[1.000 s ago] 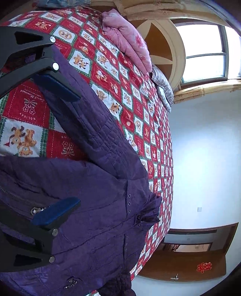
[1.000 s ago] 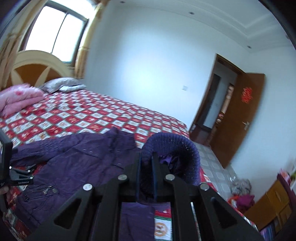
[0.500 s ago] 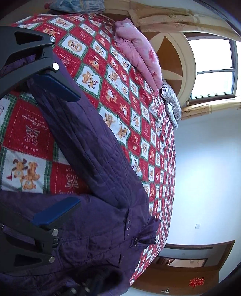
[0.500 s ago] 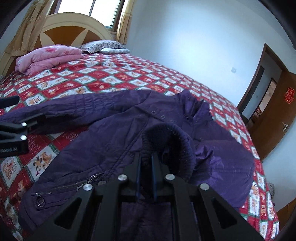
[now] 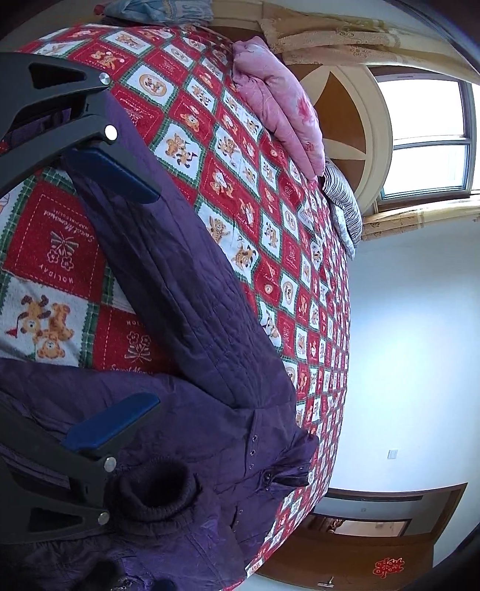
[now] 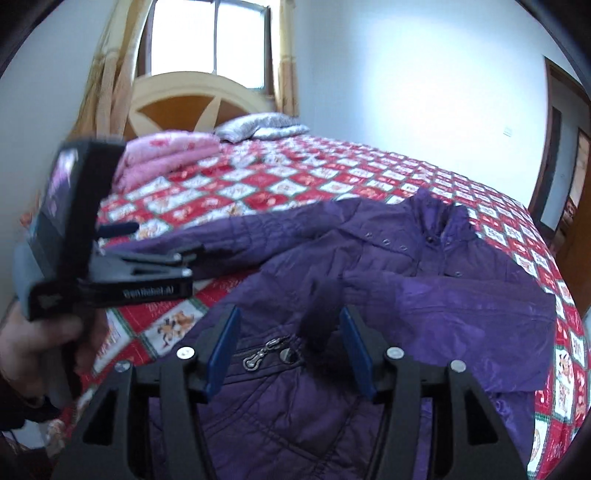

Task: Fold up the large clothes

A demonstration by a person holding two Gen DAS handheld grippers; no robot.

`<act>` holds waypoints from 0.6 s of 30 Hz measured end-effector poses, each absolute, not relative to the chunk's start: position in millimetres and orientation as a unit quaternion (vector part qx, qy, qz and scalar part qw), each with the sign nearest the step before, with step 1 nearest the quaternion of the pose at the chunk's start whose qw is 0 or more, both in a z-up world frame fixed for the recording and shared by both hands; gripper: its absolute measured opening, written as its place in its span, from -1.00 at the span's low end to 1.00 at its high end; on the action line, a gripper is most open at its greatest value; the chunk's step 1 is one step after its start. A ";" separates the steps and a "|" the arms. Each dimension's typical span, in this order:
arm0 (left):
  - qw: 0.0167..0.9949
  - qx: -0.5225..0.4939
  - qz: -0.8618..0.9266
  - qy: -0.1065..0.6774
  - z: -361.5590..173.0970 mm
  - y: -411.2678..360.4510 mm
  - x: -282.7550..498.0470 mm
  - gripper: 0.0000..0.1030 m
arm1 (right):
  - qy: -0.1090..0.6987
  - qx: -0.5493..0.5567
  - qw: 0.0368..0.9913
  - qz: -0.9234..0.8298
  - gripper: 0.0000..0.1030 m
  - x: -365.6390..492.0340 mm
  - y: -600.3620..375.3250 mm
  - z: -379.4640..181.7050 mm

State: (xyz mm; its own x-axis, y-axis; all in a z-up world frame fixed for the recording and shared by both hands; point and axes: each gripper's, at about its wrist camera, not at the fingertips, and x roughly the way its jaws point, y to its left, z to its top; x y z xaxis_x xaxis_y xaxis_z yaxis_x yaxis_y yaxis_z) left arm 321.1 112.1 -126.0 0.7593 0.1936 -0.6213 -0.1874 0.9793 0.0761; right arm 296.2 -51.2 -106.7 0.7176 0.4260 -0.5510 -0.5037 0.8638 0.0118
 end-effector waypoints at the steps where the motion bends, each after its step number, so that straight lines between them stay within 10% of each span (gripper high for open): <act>1: 0.938 0.004 0.099 0.334 -126.1 109.5 321.9 0.99 | 0.274 -0.054 0.929 0.241 0.13 298.5 -61.6 -102.7; 18: 0.944 0.044 0.053 0.323 -114.5 24.8 352.2 0.99 | 0.411 -0.103 0.902 0.081 0.11 424.4 -53.5 -199.0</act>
